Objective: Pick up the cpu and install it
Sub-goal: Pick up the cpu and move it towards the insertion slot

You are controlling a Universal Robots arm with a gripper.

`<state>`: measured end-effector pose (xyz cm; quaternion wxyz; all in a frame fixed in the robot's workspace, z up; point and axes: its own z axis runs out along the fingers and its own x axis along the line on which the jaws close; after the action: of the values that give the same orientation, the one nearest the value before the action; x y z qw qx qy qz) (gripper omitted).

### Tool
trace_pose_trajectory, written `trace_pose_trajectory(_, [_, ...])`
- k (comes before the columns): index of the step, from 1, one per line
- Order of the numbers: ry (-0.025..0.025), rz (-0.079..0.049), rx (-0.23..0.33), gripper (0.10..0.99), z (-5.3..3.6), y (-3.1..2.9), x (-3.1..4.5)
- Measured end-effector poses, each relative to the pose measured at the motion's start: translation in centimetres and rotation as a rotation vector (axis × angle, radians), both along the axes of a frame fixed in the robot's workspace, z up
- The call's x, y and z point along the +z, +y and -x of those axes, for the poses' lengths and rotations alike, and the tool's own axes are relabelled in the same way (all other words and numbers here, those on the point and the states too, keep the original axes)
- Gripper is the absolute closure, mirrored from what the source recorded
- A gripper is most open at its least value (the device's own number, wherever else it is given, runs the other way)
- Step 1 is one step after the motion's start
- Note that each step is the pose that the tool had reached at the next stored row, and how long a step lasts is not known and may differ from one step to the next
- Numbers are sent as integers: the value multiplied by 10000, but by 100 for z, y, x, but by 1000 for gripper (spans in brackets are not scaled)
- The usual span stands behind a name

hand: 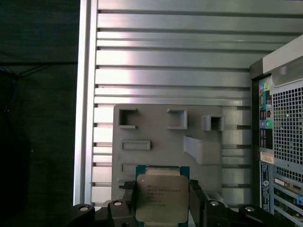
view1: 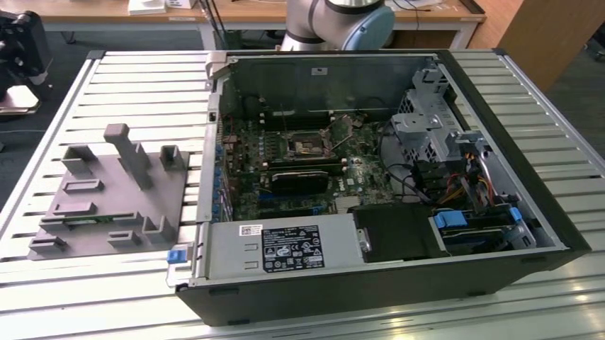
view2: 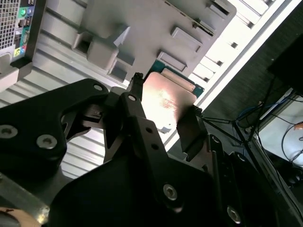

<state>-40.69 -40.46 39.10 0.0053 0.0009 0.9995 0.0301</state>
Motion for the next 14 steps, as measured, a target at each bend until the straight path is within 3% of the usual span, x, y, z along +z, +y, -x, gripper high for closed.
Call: trace_pose_trajectory(14, [-1,-1,-5,549,-527,11,-1])
